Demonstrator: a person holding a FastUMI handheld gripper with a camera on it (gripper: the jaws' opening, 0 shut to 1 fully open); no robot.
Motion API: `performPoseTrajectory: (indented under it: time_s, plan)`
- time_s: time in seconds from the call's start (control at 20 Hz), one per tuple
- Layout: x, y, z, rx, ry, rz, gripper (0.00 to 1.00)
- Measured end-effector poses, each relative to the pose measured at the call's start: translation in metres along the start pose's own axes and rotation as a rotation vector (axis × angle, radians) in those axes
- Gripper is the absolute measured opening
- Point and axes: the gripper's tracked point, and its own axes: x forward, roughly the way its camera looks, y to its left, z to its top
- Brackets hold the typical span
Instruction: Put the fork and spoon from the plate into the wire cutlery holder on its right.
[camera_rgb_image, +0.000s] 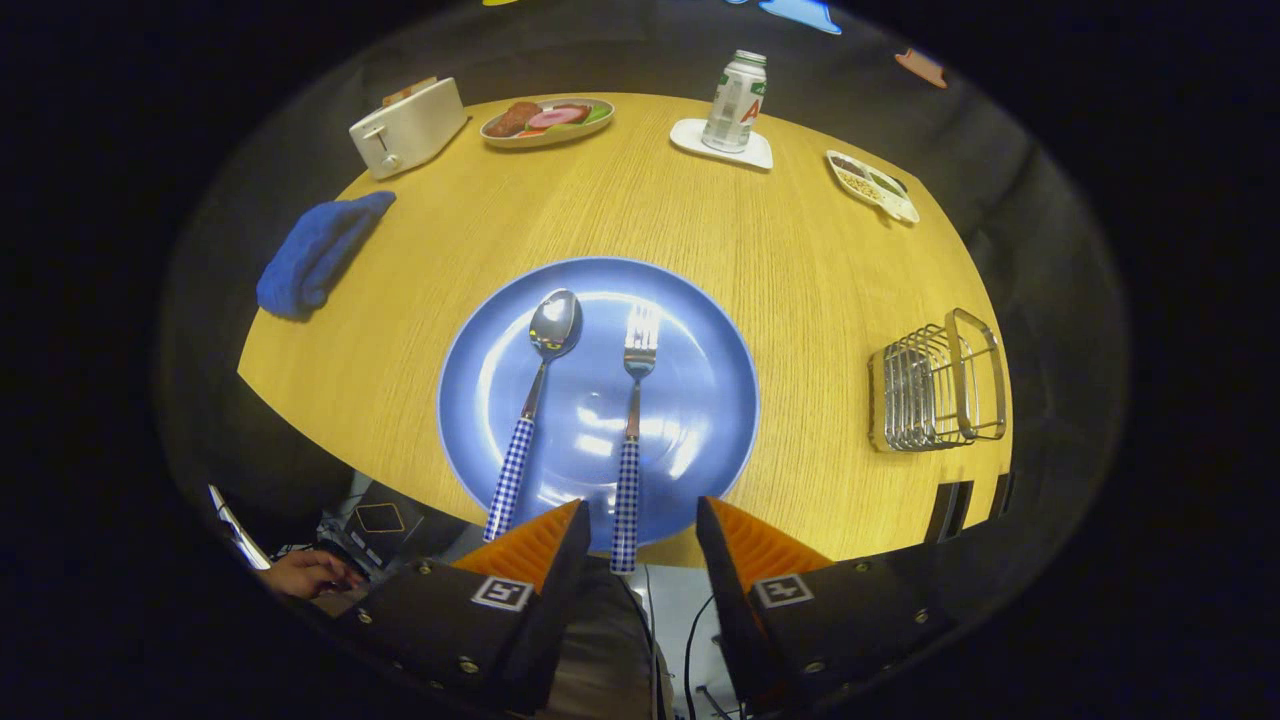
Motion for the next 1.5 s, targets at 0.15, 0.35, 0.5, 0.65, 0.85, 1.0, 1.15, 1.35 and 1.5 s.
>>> performPoseTrajectory:
  time_s: [0.15,0.35,0.5,0.65,0.85,1.0,1.15,1.35,1.5]
  plan:
    - [0.012,0.004,-0.003,0.001,0.027,0.006,0.60]
    - [0.016,0.003,0.000,-0.001,0.054,-0.010,0.49]
    - [0.023,0.006,-0.007,0.001,0.102,-0.012,0.26]
    - [0.020,0.008,0.001,-0.012,0.121,-0.009,0.14]
    - [0.023,0.004,0.002,-0.049,0.131,0.028,0.06]
    - [0.008,0.007,0.003,-0.021,0.178,0.127,0.05]
    - [-0.009,0.004,0.009,0.031,0.222,0.236,0.05]
    - [-0.041,-0.022,0.011,0.033,0.294,0.282,0.05]
    - [-0.069,-0.047,0.012,0.016,0.312,0.285,0.05]
